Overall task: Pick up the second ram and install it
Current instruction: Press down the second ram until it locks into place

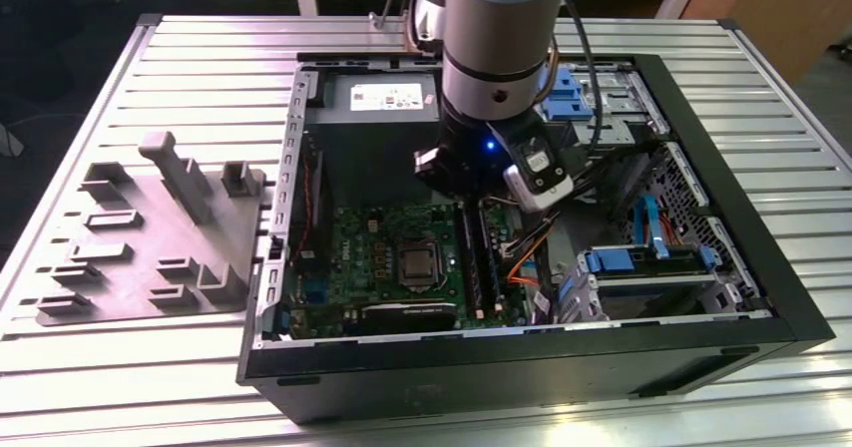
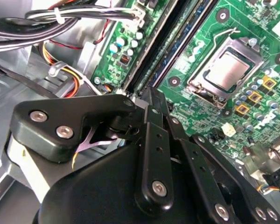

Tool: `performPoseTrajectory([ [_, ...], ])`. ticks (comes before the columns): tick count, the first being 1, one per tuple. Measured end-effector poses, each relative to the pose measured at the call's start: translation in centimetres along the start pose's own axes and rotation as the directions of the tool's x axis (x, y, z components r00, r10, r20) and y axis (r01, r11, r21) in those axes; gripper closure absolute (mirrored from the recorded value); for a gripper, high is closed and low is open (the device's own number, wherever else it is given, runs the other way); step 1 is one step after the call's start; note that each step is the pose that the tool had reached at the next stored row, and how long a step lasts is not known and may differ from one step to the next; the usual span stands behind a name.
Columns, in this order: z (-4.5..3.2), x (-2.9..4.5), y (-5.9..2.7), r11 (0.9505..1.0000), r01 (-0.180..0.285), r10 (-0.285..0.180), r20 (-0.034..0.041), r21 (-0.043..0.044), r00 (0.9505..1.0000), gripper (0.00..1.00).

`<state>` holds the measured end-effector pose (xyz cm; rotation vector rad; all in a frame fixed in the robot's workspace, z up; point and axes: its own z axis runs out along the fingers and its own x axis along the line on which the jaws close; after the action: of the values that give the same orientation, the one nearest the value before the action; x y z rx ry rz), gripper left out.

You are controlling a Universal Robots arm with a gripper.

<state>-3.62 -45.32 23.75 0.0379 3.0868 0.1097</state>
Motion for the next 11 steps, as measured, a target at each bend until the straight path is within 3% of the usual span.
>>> performPoseTrajectory([
  [11, 0.74, 0.12, 0.1, 1.0, 0.0, 0.0, -0.0001, 0.0002, 1.0, 0.9],
])
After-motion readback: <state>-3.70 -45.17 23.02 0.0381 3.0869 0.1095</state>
